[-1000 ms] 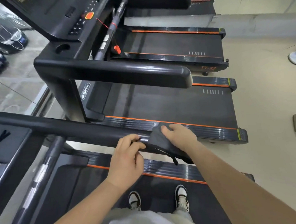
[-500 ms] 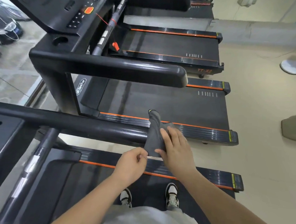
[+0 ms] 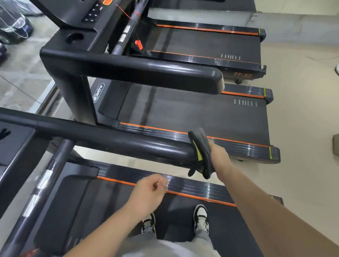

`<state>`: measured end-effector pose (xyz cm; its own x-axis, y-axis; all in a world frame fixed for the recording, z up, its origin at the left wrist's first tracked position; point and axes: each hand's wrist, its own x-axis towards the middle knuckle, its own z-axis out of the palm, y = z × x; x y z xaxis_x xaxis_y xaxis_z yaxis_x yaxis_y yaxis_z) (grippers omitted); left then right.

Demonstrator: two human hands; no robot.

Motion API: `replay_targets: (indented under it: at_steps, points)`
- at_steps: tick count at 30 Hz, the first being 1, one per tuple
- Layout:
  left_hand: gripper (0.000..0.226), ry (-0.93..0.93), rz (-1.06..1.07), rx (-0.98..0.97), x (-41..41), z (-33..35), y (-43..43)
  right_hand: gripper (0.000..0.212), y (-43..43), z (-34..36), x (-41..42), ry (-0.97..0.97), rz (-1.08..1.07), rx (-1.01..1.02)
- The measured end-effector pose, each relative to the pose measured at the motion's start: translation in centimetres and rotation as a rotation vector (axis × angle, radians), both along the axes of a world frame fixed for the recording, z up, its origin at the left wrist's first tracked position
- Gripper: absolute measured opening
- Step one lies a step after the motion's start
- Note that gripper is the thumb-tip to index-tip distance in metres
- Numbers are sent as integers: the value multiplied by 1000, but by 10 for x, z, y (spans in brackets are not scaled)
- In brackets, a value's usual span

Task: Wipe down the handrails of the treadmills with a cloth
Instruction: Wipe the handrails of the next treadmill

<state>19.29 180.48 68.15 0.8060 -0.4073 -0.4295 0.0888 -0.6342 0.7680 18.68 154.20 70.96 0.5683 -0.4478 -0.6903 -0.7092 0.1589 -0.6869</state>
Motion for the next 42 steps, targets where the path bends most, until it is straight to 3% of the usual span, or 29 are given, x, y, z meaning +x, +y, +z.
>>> replay_targets:
  at_steps: [2,5,8,11,14,20,27,32,42]
  points:
    - [29,22,-2,-1,1,-4,5,48,19,0,-10,-68,-88,-95]
    - [26,63,-30,-5,1,-7,12,35,56,-10,-26,-243,-95,-458]
    - [23,83,-61,6,4,-5,20,83,93,-30,-28,-47,54,-798]
    - [26,127,-60,-12,14,2,30,81,112,-31,-25,19,266,-1186]
    - [23,91,-81,-46,25,7,47,78,118,-27,-15,34,548,-1391]
    - [22,61,95,-99,47,12,98,83,161,-1,37,102,839,-1506]
    - [27,53,406,-153,65,19,158,80,256,16,121,-29,1033,-1500]
    - [20,-75,585,-190,75,29,189,79,305,18,173,-117,1135,-1474]
    - [19,-148,641,-216,78,45,199,69,317,20,210,-343,1197,-1380]
